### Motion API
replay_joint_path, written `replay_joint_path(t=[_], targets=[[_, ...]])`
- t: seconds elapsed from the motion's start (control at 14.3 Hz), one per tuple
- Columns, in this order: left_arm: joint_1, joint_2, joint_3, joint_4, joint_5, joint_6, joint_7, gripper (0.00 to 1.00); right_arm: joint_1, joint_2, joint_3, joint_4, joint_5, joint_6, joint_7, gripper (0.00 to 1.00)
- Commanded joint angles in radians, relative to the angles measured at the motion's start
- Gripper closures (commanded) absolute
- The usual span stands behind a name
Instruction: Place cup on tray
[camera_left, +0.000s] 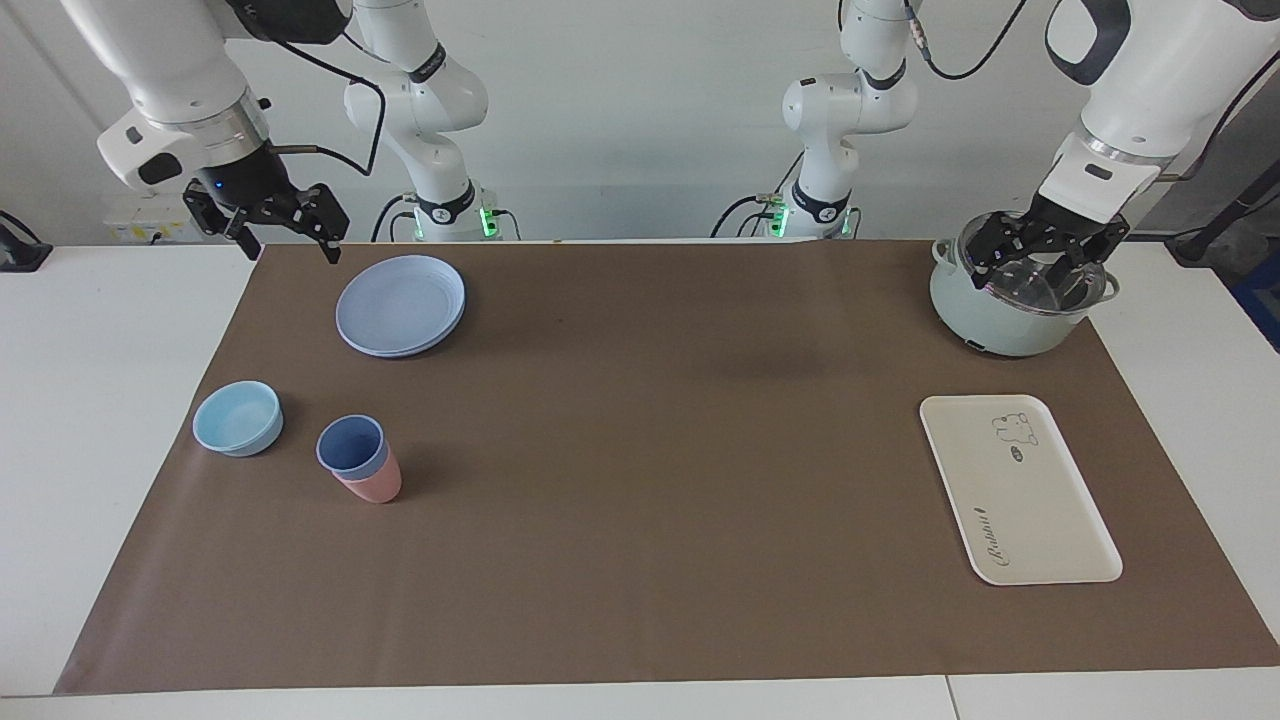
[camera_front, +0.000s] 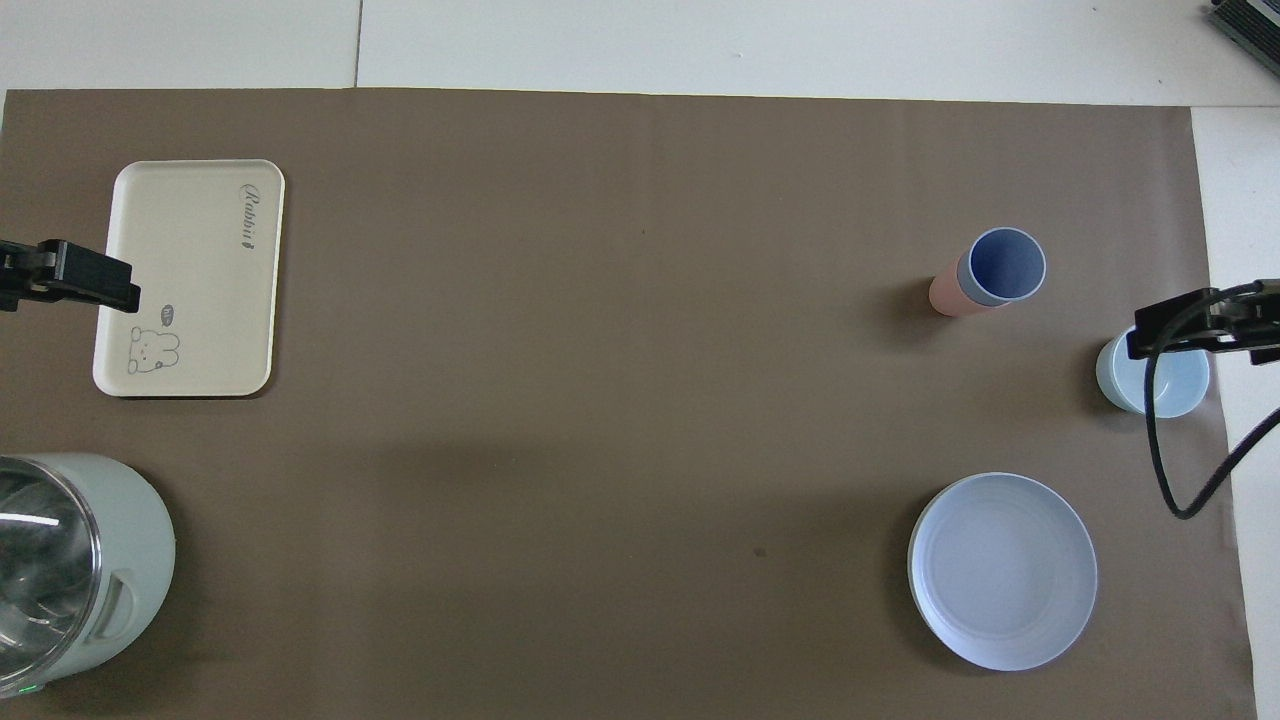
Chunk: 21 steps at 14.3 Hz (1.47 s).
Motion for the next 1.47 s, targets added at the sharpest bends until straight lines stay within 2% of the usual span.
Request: replay_joint_path(t=[0.0, 0.42, 0.56, 0.91, 1.05, 1.26, 1.4], targets=[[-0.004, -0.029, -0.003, -0.017, 0.0, -0.028, 0.006, 0.0, -0.012, -0.015, 0.008, -0.006, 0.001, -0.004, 0.004, 0.0], [0.023, -0.038, 0.0, -0.028, 0.0, -0.025, 0.005, 0.0, -0.012, -0.015, 0.008, -0.013, 0.001, 0.004, 0.013, 0.0], [0.023, -0.038, -0.001, -0.028, 0.0, -0.025, 0.005, 0.0, -0.014, -0.027, 0.008, -0.064, 0.003, 0.121, -0.019, 0.0], [0.023, -0.038, 0.0, -0.028, 0.0, -0.025, 0.004, 0.0, -0.129, -0.035, -0.001, -0.184, 0.143, 0.343, -0.464, 0.0], [0.023, -0.038, -0.001, -0.028, 0.0, -0.025, 0.004, 0.0, -0.173, -0.021, -0.002, -0.23, 0.251, 0.422, -0.716, 0.0], [0.023, -0.038, 0.0, -0.028, 0.0, -0.025, 0.005, 0.0, -0.245, 0.031, -0.002, -0.258, 0.354, 0.466, -1.021, 0.0], [0.023, -0.038, 0.0, -0.028, 0.0, -0.025, 0.004, 0.0, -0.32, 0.098, -0.002, -0.26, 0.503, 0.479, -1.285, 0.0]])
